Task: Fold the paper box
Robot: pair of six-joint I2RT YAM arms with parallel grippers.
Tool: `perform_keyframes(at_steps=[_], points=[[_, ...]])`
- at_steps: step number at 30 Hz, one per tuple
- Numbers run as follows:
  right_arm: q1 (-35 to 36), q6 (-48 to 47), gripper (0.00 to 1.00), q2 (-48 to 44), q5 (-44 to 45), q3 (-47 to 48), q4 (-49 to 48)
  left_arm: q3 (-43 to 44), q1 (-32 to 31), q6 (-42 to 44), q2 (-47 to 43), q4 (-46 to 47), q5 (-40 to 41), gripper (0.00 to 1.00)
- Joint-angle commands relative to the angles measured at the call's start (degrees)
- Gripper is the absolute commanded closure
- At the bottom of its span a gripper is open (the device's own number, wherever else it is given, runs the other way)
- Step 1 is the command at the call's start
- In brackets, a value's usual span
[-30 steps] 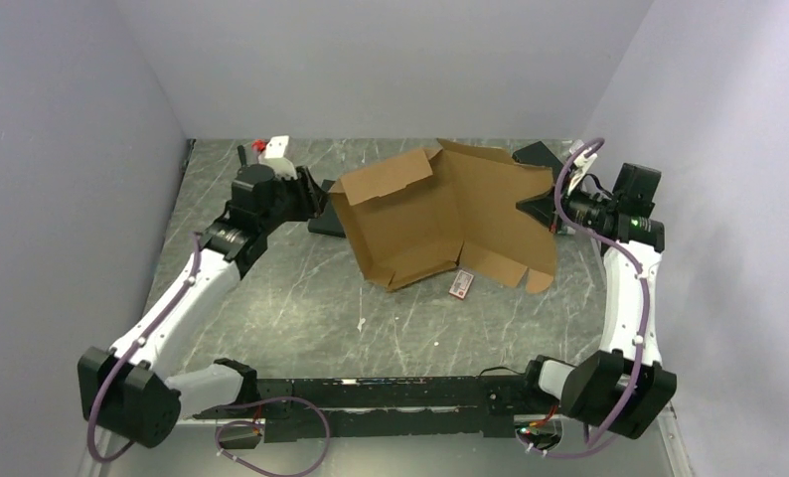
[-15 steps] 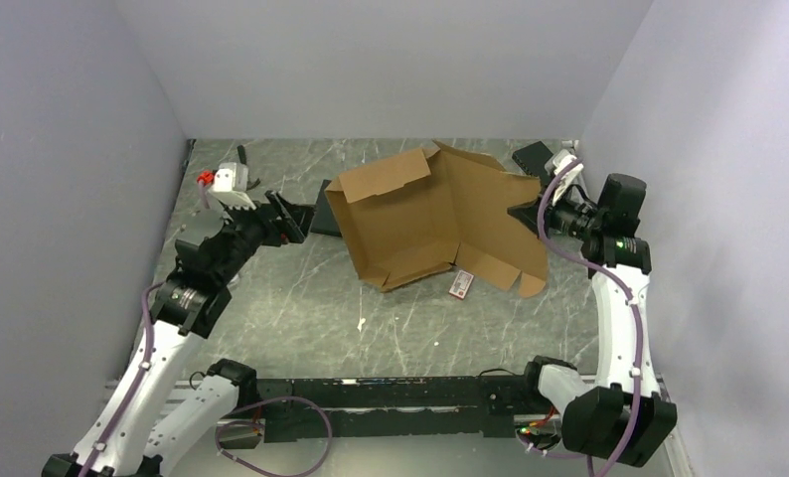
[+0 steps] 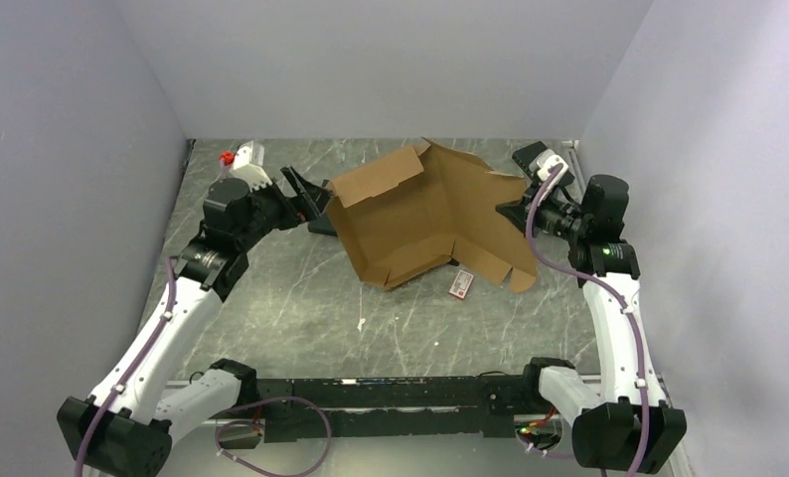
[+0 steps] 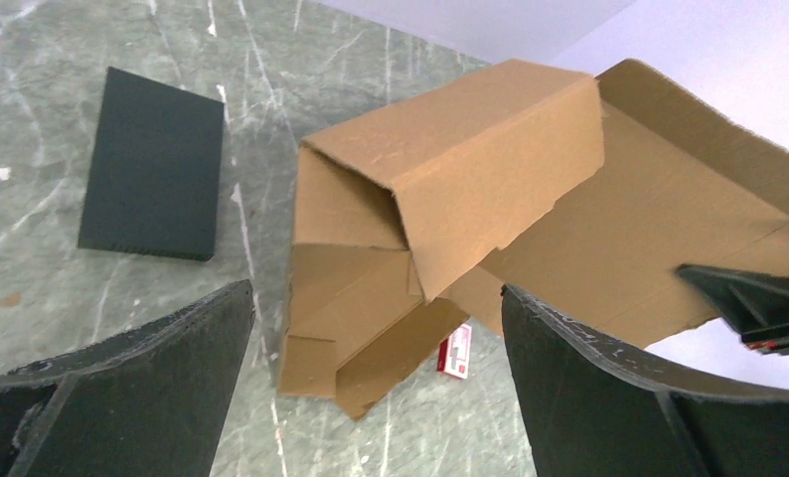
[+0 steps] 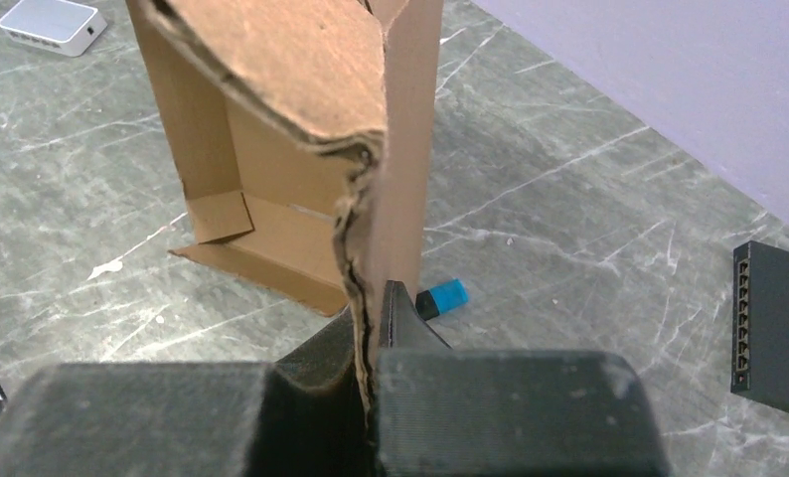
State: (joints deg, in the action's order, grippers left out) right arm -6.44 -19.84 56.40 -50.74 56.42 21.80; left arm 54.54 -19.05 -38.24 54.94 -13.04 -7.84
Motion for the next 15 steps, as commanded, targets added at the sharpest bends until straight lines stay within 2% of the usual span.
perform_keyframes(at_steps=[1,6,10,15], points=[[1.5,0.1,1.0,-1.7,0.8,-1.3,-3.2,2.1,0.2,-4.1,2.7,3.7,-3.6,0.01],[3.1,-2.2,1.0,-2.5,-1.6,-2.5,-2.1,-2.8,0.2,-8.4,2.0,8.8,-5.5,0.01],[3.9,-2.5,1.0,-2.5,-2.4,-2.5,-2.0,-2.6,0.2,-9.4,2.5,7.9,-5.8,0.0],[4.1,-2.4,1.0,-2.8,-4.9,-2.6,-1.7,-2.9,0.3,-10.9,3.9,11.5,-6.4,0.0]])
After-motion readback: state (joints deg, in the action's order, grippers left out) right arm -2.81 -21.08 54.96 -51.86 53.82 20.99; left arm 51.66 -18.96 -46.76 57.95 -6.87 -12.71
